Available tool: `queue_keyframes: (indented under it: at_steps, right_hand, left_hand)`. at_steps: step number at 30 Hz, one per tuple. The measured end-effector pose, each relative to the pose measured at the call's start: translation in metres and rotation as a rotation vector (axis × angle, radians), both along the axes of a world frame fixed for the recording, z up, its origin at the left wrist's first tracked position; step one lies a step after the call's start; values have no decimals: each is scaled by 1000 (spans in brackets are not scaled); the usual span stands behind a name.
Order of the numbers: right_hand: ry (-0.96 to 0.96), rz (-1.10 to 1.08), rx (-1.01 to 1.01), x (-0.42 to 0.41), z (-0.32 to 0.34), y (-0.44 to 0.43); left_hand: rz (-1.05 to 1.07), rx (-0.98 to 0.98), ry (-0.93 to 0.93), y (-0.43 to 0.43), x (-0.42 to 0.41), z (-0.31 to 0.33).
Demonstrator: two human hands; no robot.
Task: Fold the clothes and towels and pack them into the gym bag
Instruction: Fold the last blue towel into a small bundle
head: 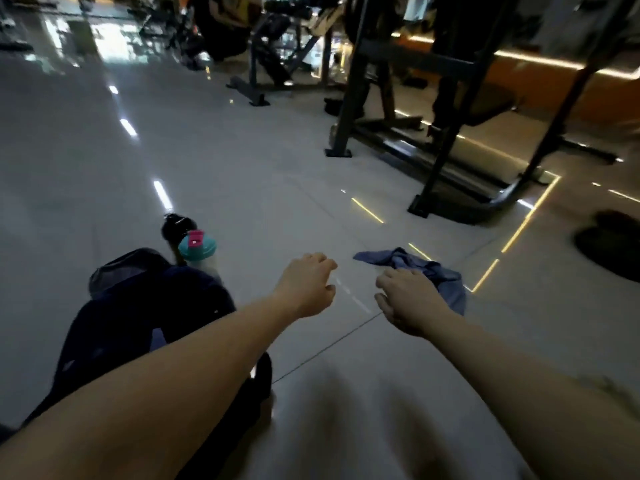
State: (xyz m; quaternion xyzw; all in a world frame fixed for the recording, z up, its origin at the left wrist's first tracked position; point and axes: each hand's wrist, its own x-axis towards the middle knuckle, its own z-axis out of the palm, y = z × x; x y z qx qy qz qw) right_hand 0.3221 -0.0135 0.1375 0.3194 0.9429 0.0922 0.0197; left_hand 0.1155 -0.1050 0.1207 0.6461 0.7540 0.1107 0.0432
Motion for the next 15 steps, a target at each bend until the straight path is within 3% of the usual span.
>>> queue_keyframes:
  at_steps: [3, 6, 12, 15]
  right_hand:
    - [120, -312, -186, 45, -13, 37]
    - [116, -541, -416, 85, -52, 78]
    - [-42, -696, -726, 138, -145, 153]
    - [64, -719, -734, 151, -191, 175]
  left_hand:
    - [-85, -65, -14, 49, 49, -9]
    - [-150, -150, -44, 98, 93, -35]
    - [-204, -366, -122, 192, 158, -114]
    - [-234, -464, -166, 224, 180, -150]
